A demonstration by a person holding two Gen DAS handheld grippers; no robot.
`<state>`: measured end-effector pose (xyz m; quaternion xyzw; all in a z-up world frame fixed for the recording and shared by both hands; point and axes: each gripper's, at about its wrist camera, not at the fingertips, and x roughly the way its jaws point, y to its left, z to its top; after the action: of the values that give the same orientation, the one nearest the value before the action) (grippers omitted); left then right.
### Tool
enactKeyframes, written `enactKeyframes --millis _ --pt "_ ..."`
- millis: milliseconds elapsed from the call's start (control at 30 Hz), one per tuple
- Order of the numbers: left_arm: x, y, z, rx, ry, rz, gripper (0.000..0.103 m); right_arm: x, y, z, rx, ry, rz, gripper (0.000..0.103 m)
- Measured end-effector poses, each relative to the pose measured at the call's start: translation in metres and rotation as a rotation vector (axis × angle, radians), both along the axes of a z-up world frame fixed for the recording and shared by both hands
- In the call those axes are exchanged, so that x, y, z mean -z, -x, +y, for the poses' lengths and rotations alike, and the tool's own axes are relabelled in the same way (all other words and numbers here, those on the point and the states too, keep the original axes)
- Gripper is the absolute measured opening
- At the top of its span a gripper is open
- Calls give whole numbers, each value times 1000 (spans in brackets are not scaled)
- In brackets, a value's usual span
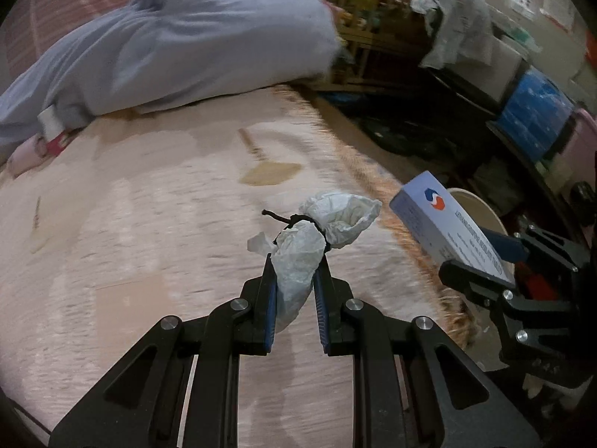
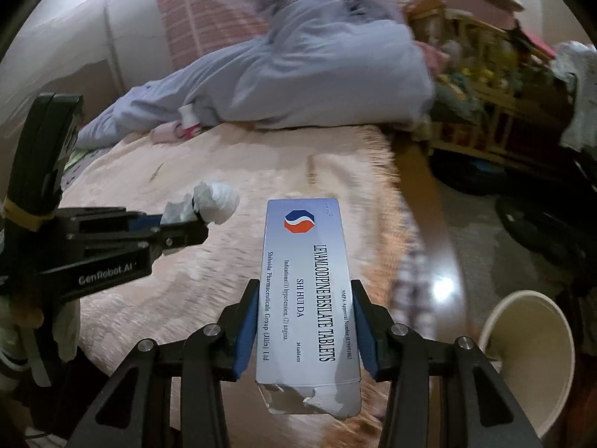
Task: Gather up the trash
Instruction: 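Carry the medicine box and tissue over the white bucket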
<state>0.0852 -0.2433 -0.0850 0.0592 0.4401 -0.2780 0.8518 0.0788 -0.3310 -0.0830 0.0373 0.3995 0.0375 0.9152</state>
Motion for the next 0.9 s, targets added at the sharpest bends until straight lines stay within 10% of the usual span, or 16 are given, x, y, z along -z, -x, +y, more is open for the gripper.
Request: enactKeyframes --millis 900 --pt "0 43 -177 254 14 40 15 7 91 -163 336 -8 16 45"
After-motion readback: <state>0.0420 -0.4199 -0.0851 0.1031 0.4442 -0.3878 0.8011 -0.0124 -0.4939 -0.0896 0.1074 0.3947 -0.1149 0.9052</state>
